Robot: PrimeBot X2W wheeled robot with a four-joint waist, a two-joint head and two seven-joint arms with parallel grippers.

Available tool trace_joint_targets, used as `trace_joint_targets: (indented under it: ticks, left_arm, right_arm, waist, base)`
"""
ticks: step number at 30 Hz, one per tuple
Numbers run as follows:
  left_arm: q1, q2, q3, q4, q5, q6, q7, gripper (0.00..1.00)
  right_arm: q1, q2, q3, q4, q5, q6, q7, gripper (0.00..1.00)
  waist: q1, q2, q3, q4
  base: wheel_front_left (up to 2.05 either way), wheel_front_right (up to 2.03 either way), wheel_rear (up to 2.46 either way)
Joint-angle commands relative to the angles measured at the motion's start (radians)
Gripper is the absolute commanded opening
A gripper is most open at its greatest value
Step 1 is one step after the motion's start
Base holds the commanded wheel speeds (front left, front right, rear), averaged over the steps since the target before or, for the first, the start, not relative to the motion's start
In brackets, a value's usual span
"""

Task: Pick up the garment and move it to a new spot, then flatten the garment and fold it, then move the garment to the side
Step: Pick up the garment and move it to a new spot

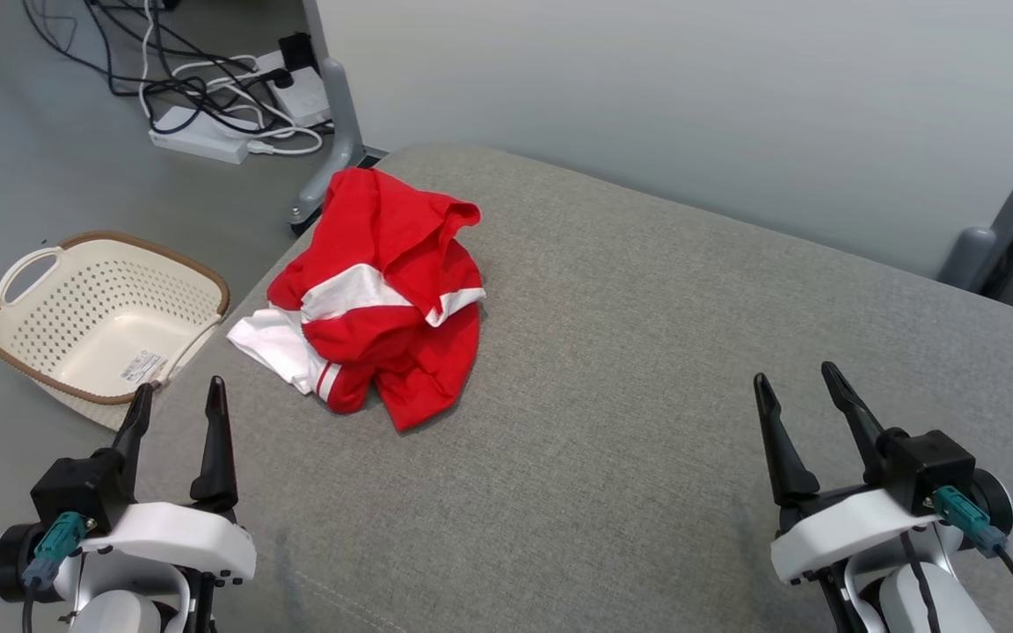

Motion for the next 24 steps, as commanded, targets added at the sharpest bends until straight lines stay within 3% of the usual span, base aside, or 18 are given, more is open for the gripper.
trace_joint_targets:
  ticks: [1,17,24]
  left_arm:
    - [0.006,0.001,0.002,-0.004,-0.004,0.001,-0.007,1.0]
    - [-0.018,0.003,0.001,-0.007,-0.022,0.009,-0.009,1.0]
    - [-0.112,0.036,0.006,-0.147,-0.006,0.015,0.006,1.0]
  right_arm:
    - [-0.012,-0.005,-0.001,0.0,-0.001,0.002,-0.009,1.0]
    - [-0.013,-0.003,0.001,0.021,0.005,0.002,-0.01,1.0]
    - [-0.022,-0.003,-0.006,0.014,-0.005,0.002,-0.011,1.0]
  waist:
    - [0.0,-0.0001,0.004,0.008]
    - [0.0,-0.0001,0.011,0.008]
    - [0.0,-0.0001,0.021,0.012]
  base:
    - [0.0,0.0,0.0]
    - [0.0,0.0,0.0]
    - [0.0,0.0,0.0]
